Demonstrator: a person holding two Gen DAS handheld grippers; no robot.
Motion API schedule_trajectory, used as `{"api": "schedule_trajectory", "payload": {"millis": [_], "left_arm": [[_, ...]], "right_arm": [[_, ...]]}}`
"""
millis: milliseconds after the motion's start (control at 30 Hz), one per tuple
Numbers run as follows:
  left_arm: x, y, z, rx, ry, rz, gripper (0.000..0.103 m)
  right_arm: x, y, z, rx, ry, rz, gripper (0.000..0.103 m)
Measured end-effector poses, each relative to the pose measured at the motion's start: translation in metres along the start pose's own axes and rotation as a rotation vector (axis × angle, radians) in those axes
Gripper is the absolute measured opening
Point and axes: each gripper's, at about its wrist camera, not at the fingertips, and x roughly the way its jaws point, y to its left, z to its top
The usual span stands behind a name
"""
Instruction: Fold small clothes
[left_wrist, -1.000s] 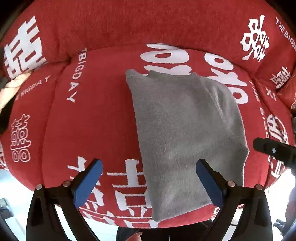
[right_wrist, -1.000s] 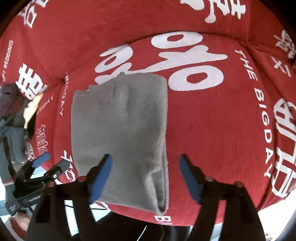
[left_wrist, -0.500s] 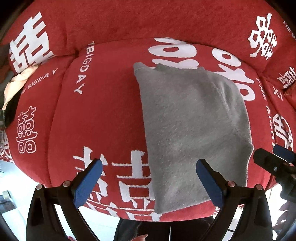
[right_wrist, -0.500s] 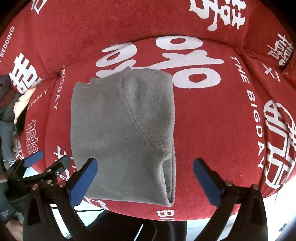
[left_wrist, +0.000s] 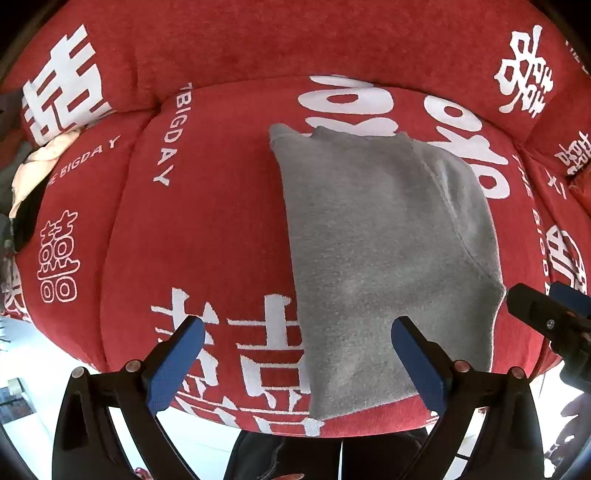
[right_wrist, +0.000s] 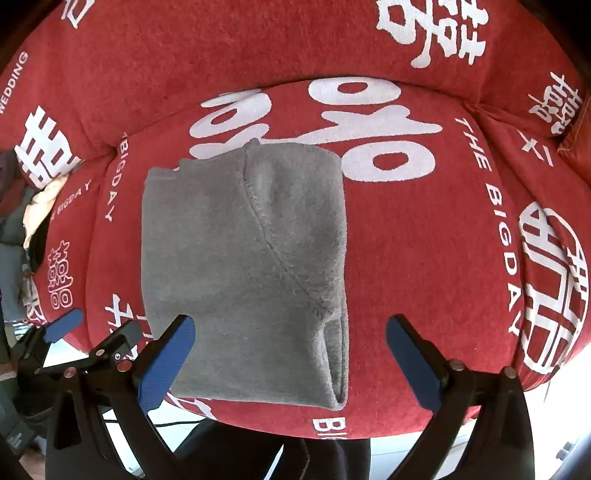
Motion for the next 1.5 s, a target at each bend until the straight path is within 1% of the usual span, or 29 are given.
{"api": "schedule_trajectory", "payload": {"millis": [333, 733, 1300, 1500], "left_arm": [[0.008, 0.003, -0.002, -0.005, 0.038, 0.011, 0.101], [0.012, 0.003, -0.002, 0.006, 0.051, 0.011, 0.101], [0.017, 0.0, 0.0, 0.036, 0.059, 0.032, 0.101], [0.018, 0.0, -0.001, 0.045, 0.058, 0.041, 0.101]], "right_arm": [[0.004, 0.002, 0.0, -0.009, 0.016, -0.012, 0.103], [0.008, 0.007, 0.002, -0.031, 0.031, -0.045, 0.103], [0.013, 0.01, 0.003, -0.055, 0.049, -0.087, 0.103], [0.014, 0.01, 0.003, -0.055, 0.056, -0.09, 0.103]]}}
